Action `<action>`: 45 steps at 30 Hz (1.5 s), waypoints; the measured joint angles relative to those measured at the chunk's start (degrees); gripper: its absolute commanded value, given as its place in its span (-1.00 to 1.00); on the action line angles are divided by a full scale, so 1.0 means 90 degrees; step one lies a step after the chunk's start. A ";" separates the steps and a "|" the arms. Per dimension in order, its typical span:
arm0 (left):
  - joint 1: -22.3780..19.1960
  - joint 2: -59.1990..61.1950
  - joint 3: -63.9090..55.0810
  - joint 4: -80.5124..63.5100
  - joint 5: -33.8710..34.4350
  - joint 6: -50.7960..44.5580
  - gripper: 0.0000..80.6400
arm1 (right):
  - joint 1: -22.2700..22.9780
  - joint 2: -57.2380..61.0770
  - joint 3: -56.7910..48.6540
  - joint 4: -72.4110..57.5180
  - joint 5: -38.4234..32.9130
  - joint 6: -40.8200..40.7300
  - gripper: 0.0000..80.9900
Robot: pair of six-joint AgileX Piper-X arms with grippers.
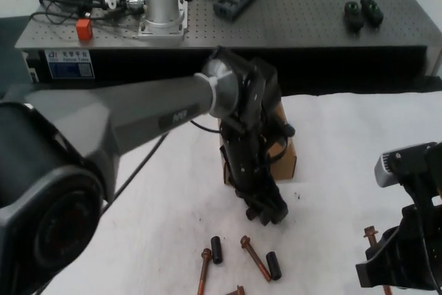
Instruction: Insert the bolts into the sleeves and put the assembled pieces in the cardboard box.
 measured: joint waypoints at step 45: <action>0.0160 -0.6658 0.6323 -0.6833 0.3026 -0.3125 -0.98 | 0.0562 0.0240 -0.0016 -0.7446 -0.3062 0.3626 -0.99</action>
